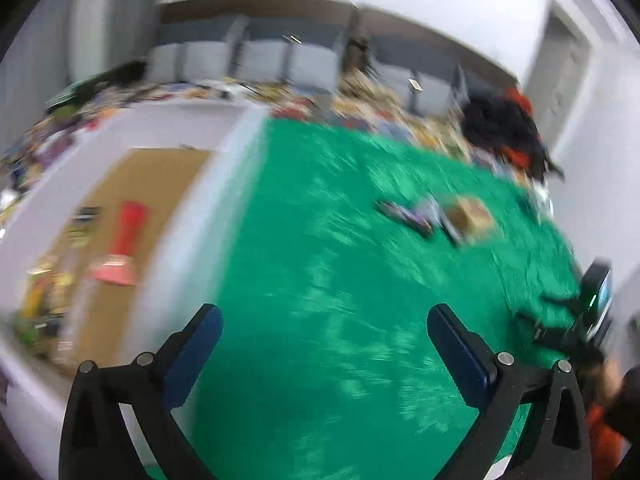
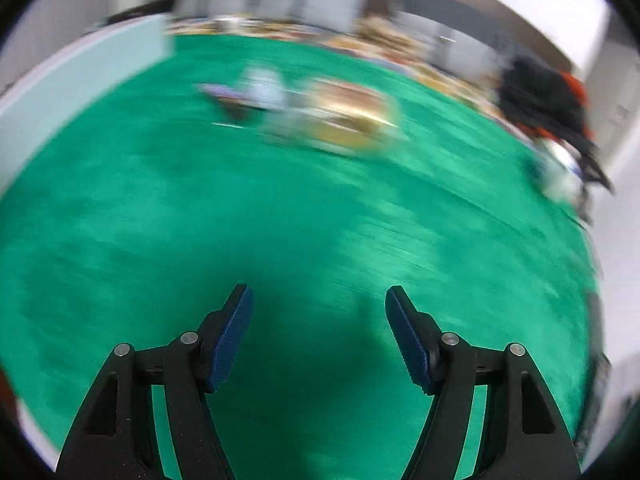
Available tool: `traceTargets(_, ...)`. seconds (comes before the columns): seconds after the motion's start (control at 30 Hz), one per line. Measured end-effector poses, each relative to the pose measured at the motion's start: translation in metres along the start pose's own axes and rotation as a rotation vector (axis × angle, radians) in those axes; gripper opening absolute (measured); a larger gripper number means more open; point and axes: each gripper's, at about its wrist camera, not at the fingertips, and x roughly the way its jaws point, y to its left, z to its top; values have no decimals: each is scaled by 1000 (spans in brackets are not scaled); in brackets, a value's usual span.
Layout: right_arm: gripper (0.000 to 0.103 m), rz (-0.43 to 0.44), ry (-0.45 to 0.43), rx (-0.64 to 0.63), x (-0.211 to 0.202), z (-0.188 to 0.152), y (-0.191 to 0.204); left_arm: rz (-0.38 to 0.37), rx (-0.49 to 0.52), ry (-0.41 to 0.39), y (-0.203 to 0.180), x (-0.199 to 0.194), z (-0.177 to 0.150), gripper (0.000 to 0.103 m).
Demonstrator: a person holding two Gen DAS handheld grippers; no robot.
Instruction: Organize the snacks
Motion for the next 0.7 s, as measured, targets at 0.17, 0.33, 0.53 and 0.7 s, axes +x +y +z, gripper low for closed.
traceTargets(0.17, 76, -76, 20, 169, 11, -11, -74, 36, 52, 109, -67, 85, -11, 101)
traceTargets(0.33, 78, -30, 6, 328, 23, -16, -112, 112, 110, 132, -99, 144, -11, 101)
traceTargets(0.53, 85, -17, -16, 370, 32, -13, -108, 136, 120, 122, -103, 172, -13, 103)
traceTargets(0.7, 88, -23, -10, 378, 34, -15, -108, 133, 118, 115, -102, 173, -12, 103)
